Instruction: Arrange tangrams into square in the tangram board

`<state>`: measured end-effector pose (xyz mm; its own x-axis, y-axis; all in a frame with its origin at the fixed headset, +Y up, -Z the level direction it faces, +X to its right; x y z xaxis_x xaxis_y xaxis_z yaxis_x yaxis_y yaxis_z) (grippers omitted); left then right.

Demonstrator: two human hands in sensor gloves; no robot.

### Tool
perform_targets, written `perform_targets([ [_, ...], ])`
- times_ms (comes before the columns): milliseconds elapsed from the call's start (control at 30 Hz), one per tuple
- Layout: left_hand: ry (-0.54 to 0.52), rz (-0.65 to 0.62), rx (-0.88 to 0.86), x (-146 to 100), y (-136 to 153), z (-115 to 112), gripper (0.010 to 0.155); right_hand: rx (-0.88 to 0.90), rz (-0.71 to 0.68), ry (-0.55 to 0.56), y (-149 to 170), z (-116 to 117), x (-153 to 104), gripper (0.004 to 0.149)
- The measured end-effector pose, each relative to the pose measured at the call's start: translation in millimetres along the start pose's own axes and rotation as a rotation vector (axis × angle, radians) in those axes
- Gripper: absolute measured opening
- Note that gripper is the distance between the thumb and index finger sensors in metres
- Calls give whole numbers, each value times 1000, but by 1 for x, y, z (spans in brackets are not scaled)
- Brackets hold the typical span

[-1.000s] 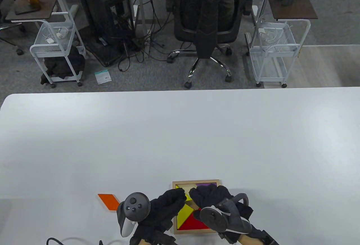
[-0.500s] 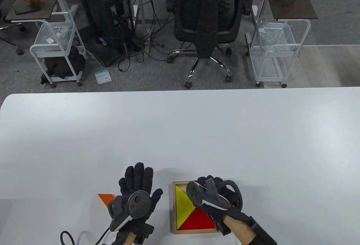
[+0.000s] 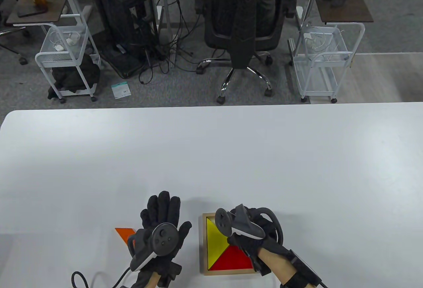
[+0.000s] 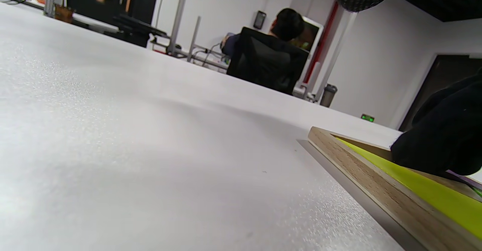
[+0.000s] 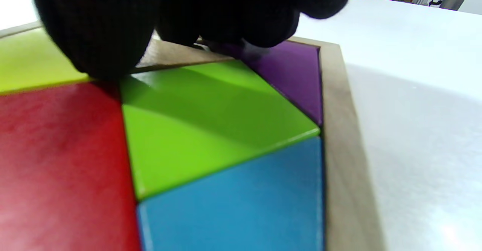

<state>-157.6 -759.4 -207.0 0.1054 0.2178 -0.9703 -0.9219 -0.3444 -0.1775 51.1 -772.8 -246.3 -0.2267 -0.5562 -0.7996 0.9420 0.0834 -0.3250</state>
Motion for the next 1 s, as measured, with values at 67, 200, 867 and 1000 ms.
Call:
perform_targets([
  [67,2,-1,1,0,0,0,74,-4,-3,-5,0,0,-1,62],
  [200,16,-13,49,-2,2,0,74,82,2,110,15,-9,-15,66],
  [867,73,-27,167,-5,3,-9,74,378,179,266,131,34,-74,85],
  [1000,103,-16,162,-3,9,3,78,360,181,262,129,35,-74,85],
])
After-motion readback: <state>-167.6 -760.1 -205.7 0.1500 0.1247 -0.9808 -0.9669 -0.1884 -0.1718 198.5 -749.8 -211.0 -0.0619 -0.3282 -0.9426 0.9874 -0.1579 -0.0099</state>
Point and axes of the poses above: the tracker on the back of each hand, its own y axis roughly to the little-finger side, its own x axis roughly from the wrist to the fingertips, z = x × y, the point moved 2 cm from there along x, roughly from the wrist to the fingertips, and after that the axes turned 14 degrees about -y, right-handed, at the moved point
